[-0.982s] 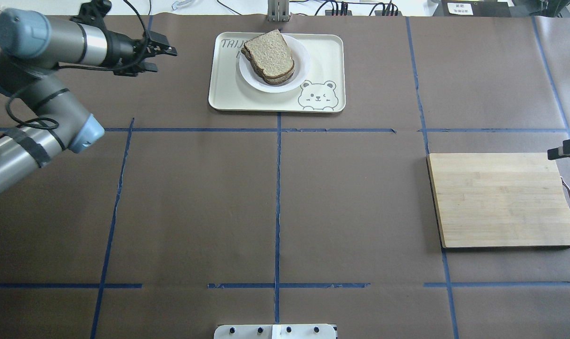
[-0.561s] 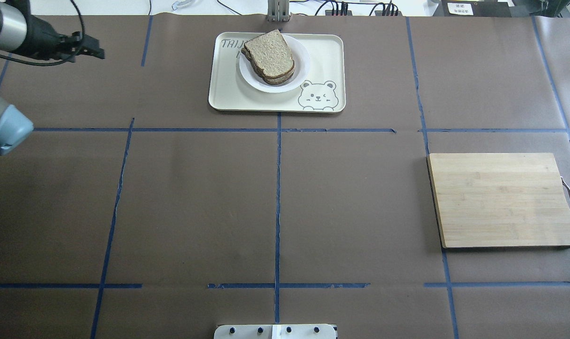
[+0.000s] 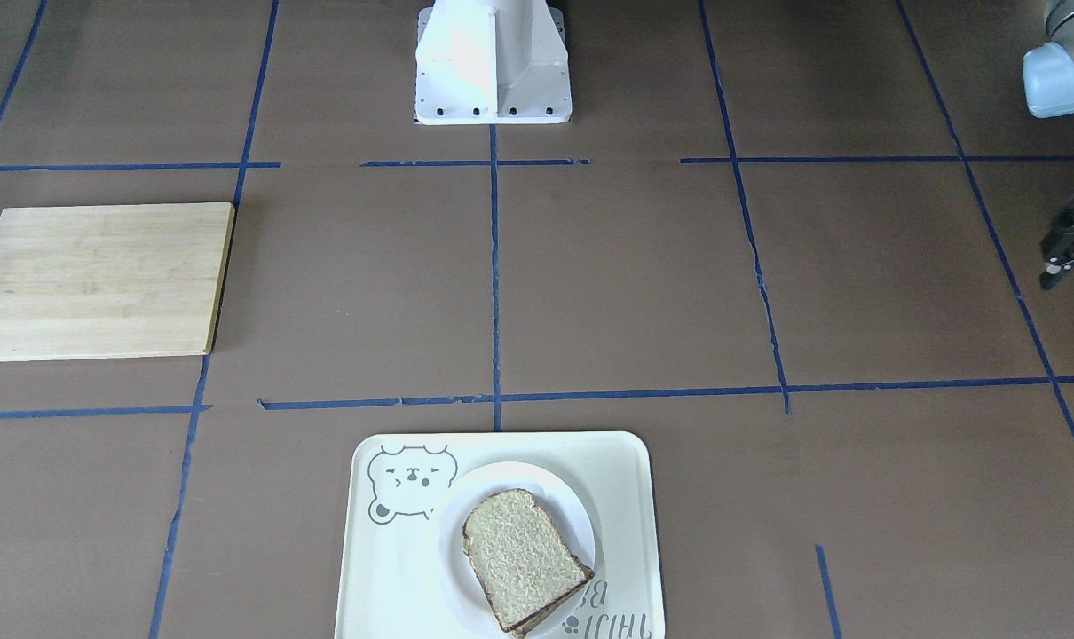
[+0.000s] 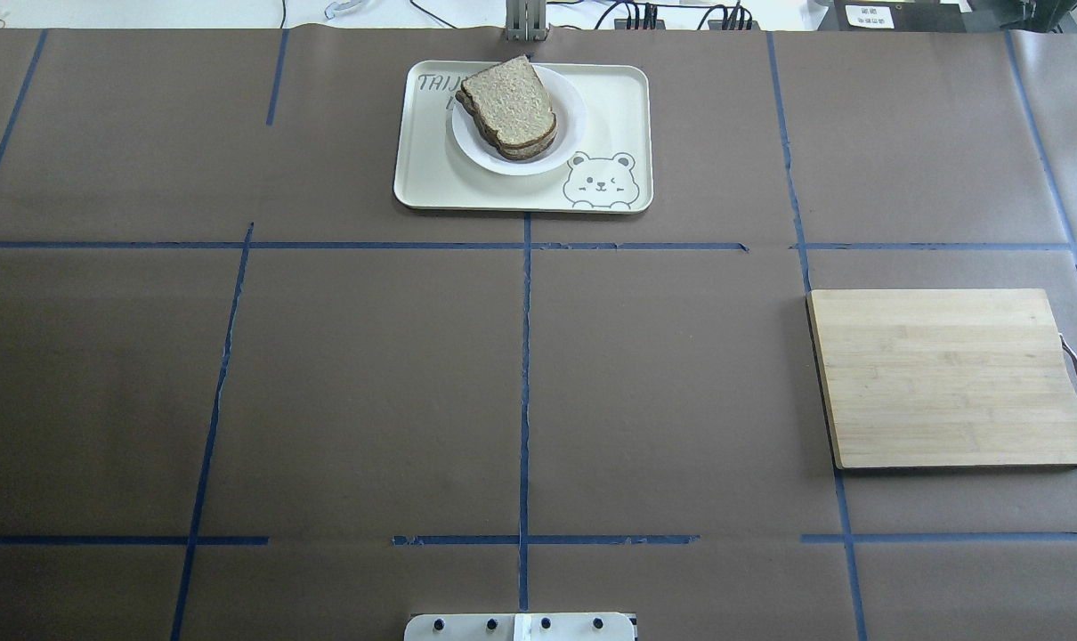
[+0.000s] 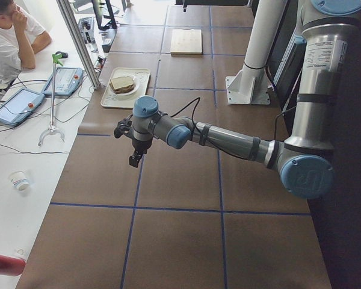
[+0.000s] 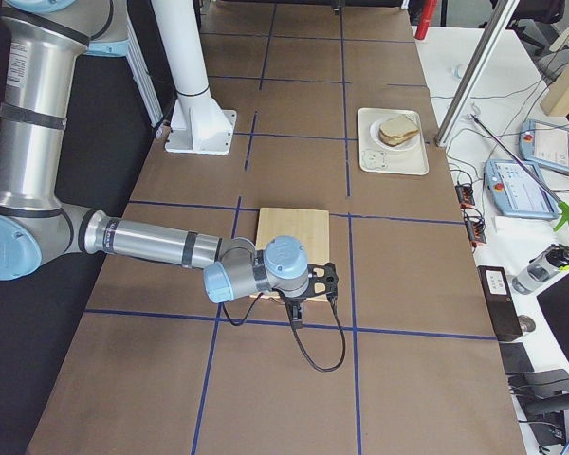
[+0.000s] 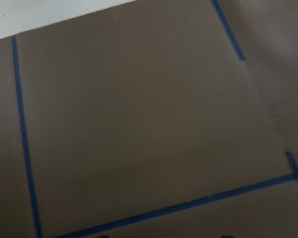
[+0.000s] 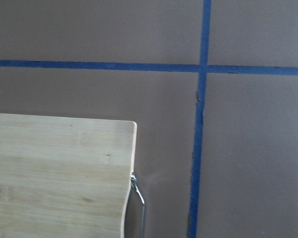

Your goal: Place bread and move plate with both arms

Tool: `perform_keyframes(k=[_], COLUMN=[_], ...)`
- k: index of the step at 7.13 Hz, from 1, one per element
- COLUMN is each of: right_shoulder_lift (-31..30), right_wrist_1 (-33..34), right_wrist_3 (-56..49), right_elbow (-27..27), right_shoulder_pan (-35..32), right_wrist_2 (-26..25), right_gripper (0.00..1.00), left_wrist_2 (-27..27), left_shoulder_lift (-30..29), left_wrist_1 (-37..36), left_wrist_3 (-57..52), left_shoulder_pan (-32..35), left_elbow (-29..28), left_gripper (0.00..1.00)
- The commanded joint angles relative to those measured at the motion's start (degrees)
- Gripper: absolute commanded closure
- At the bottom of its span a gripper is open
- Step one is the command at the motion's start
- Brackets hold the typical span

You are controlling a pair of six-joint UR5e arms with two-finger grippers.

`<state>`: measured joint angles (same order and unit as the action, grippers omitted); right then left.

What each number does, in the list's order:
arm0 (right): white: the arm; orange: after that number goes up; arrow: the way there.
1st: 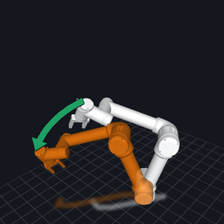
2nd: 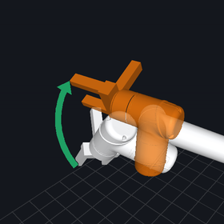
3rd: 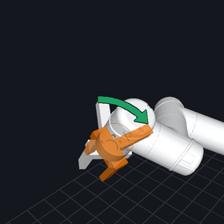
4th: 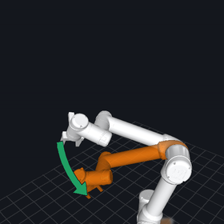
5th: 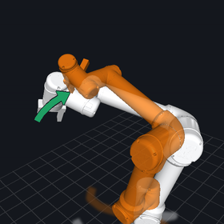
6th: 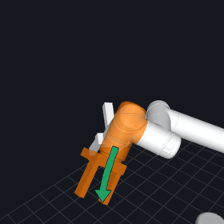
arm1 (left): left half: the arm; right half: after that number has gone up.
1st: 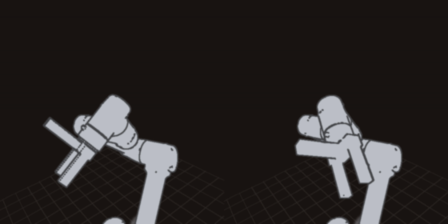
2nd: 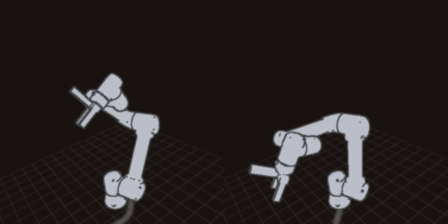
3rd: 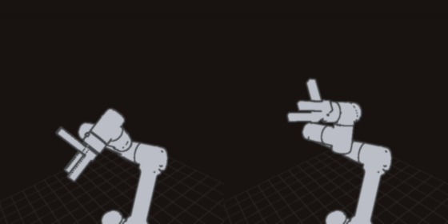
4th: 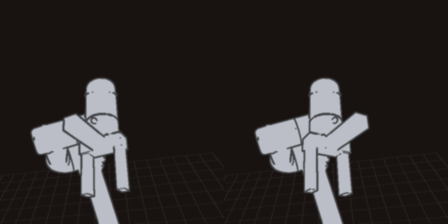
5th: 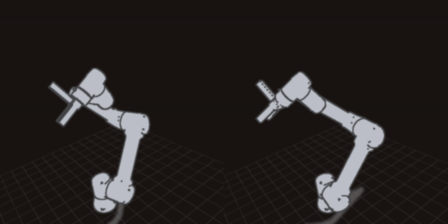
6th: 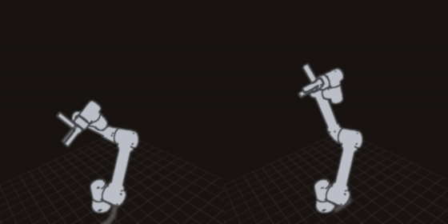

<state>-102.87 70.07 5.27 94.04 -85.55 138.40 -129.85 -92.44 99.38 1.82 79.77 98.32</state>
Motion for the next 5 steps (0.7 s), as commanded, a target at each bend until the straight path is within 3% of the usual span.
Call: perform_keyframes(k=[1,3,4,5], right_shoulder_lift=[0.21,0.38,0.39,0.39], right_wrist_1=[18.78,28.33,28.45,28.45], right_wrist_3=[-13.84,-15.20,-15.29,-15.20], right_elbow=[6.20,12.37,12.92,13.01], right_shoulder_pan=[-4.16,-4.89,-5.15,-5.24], right_wrist_2=[0.03,-1.01,-1.02,-1.28], right_gripper=[0.00,0.00,0.00,0.00], left_wrist_2=[-4.18,-10.12,-9.98,-9.46], left_shoulder_lift=[0.16,1.30,1.47,4.70], left_wrist_1=[-18.79,-24.29,-28.59,-28.37], left_wrist_3=[-12.00,-11.76,-11.93,-12.19], left_shoulder_pan=[8.10,9.35,9.44,9.70], left_elbow=[-0.94,1.42,4.74,8.52], left_gripper=[0.18,0.08,0.04,0.02])
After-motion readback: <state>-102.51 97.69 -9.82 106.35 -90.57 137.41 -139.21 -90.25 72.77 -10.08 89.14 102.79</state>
